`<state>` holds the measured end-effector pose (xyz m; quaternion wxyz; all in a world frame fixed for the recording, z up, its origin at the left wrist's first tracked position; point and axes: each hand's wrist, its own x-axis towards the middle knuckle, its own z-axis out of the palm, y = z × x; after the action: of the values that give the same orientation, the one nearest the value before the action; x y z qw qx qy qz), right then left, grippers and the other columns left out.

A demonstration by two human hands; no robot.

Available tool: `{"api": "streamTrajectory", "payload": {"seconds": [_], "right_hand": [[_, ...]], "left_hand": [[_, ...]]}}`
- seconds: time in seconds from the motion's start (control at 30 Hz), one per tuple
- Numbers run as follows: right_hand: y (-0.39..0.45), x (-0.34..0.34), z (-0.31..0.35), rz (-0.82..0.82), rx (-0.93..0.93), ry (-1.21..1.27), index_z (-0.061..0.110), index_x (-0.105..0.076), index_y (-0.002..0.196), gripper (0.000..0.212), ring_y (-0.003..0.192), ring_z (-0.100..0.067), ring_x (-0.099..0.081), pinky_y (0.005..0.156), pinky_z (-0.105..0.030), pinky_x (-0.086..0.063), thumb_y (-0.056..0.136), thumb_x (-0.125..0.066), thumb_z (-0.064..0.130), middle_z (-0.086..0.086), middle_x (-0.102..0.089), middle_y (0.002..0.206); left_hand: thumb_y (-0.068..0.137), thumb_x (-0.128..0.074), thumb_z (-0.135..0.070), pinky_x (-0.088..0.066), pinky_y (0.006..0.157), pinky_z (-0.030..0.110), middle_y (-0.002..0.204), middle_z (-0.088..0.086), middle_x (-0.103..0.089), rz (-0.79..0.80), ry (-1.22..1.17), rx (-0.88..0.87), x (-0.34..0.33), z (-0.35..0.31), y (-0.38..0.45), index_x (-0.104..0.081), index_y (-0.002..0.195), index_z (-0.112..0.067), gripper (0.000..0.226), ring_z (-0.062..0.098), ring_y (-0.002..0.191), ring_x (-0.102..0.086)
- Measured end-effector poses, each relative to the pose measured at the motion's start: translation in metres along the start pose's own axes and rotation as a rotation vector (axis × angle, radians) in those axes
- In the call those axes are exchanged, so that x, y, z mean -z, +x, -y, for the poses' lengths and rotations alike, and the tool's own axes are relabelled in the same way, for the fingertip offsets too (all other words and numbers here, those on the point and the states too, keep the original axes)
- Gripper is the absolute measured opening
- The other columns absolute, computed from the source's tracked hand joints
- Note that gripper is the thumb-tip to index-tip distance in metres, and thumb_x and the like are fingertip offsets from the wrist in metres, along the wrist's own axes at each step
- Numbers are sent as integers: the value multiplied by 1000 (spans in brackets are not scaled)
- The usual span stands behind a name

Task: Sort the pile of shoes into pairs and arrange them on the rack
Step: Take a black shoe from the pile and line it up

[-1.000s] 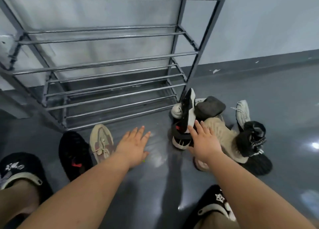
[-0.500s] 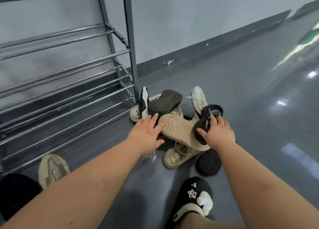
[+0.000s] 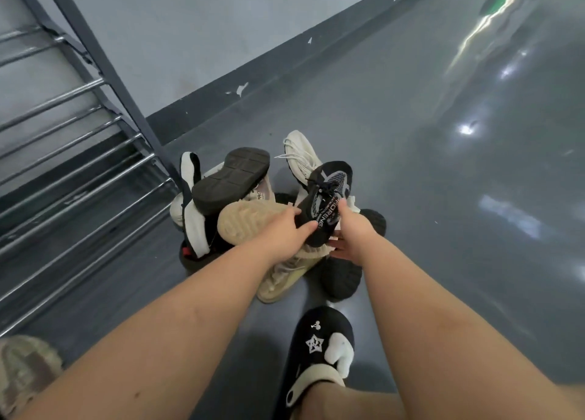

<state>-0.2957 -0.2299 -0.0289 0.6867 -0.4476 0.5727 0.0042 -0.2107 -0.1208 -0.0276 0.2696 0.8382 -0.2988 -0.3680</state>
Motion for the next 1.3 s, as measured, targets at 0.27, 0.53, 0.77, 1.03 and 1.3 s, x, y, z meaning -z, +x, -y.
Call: {"api": "streamTrajectory", "payload": {"seconds": [0.27, 0.53, 0.77, 1.03, 1.3], "right_hand": [[-10, -8, -13, 28, -35, 413, 13, -60, 114, 35, 84, -19, -62, 63, -30, -50, 87, -65, 34, -6, -66, 102], [-45, -43, -15, 278, 92, 527, 16, -59, 111, 26, 83, -19, -66, 54, -28, -56, 86, -65, 14, -4, -71, 91], [-82, -129, -34, 520, 130, 70, 17, -59, 104, 19, 79, -16, -64, 71, -29, -50, 86, -65, 13, -2, -68, 90], [-108, -231, -91, 708, 107, -435, 19, -58, 108, 28, 78, -11, -65, 64, -26, -51, 83, -70, 18, 2, -71, 89], [-110, -278, -152, 763, -31, -749, 21, -52, 113, 42, 82, -16, -69, 62, -29, -55, 77, -76, 20, 1, -73, 94]], "left_hand": [[87, -58, -39, -36, 84, 26, 108, 2, -53, -190, -381, 109, -3, -16, 1, -42, 111, -17, 36, 17, 97, -50], [75, -70, -15, -45, 100, 42, 124, 7, -54, -264, -782, 143, 49, 18, -38, -38, 127, -18, 61, 22, 111, -54], [69, -78, -35, -56, 79, 34, 106, 6, -71, -187, -1045, 185, 100, 97, -112, -58, 120, -13, 59, 20, 96, -68], [81, -69, -32, -56, 63, 31, 116, 14, -63, -502, -1061, 423, 104, 214, -198, -50, 122, -3, 54, 24, 97, -64], [85, -65, -26, -59, 61, 30, 98, 11, -67, -358, -1214, 545, 89, 289, -250, -50, 118, -1, 45, 31, 81, -70]]}}
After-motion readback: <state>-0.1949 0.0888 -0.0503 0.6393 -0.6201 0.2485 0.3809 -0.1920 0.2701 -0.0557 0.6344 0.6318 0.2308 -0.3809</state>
